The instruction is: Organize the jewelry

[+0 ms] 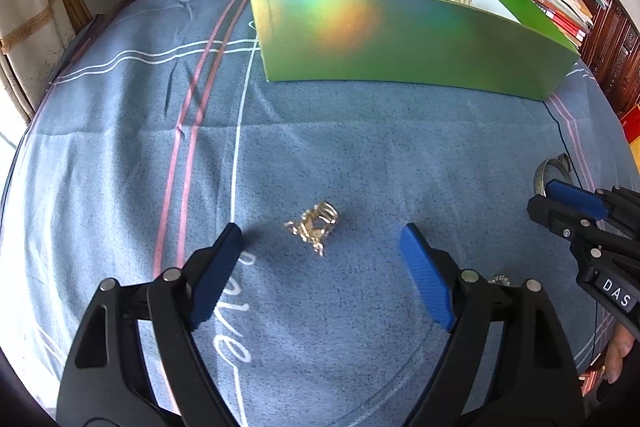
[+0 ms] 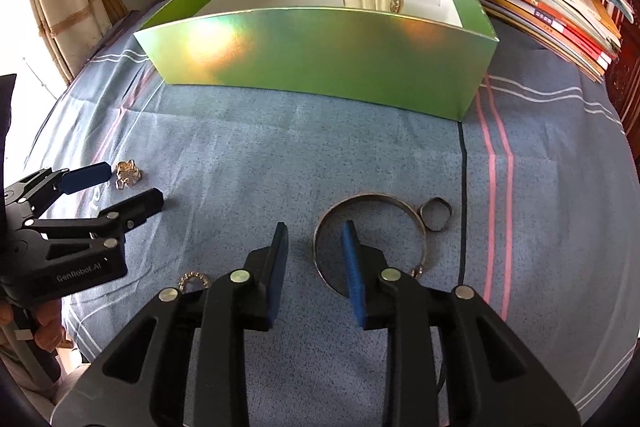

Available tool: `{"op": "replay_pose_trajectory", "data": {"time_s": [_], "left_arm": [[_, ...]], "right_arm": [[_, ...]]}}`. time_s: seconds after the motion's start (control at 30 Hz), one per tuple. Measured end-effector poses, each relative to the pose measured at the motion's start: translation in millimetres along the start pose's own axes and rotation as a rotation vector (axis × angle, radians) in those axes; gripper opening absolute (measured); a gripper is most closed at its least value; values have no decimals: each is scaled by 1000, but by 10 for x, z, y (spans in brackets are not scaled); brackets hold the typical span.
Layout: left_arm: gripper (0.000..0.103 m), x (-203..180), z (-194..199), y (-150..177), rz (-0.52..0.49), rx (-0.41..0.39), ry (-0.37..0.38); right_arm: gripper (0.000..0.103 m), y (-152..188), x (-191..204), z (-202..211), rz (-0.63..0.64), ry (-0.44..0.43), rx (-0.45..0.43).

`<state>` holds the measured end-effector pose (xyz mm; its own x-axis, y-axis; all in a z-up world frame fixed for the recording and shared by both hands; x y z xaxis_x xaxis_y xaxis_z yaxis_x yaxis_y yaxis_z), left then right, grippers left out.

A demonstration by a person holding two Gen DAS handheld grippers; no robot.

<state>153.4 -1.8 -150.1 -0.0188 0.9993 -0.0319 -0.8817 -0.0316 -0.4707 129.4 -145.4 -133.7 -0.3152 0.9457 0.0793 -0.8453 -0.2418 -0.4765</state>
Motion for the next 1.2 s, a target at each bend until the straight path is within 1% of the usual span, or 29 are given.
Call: {"op": "replay_pose_trajectory", "data": {"time_s": [0.07, 0.2, 0.3, 0.57, 0.8, 0.97, 1.07, 1.1, 1.13, 1.17, 1.2], "left_arm": [[84, -25, -10, -9, 9, -4, -4], [84, -44, -11, -25, 14, -10, -4], [84, -52, -6, -24, 14, -12, -4], [85, -53, -4, -22, 16, -10, -4], [85, -37, 9, -23, 19, -8, 0], [85, -55, -6, -53, 10, -14, -10], [84, -77, -9, -76, 3, -31, -18], [82, -92, -6, -87, -1, -38, -21], [76, -105, 0, -94, -5, -45, -19], [72, -127, 12, -97, -11, -51, -11], [63, -147, 25, -100, -14, -55, -2]], "right_arm": [[34, -16, 20, -12, 18, -1, 6], [34, -40, 35, -27, 46, 6, 21], [34, -45, 37, -35, 46, 5, 23], [40, -42, 69, -47, 52, 2, 24], [40, -38, 66, -44, 42, -4, 15], [40, -37, 79, -46, 50, 15, 1], [40, -54, 90, -61, 52, 32, -8], [40, -63, 92, -69, 54, 40, -12], [40, -66, 95, -73, 56, 46, -14], [39, -70, 103, -79, 62, 56, -16], [38, -73, 109, -83, 67, 66, -16]]}}
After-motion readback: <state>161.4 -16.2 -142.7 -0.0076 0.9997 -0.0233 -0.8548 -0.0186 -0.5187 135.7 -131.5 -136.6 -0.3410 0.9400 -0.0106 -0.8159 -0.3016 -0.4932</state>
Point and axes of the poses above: each gripper's, at about its wrist camera, not at the fingertips, and z roughly against the way its jaws point, x to its left, y to its underside, the point moved 5 cm from there along -z, roughly the way its jaws point, and after that the axes turned 6 degrees about z, right-handed, at the moved point
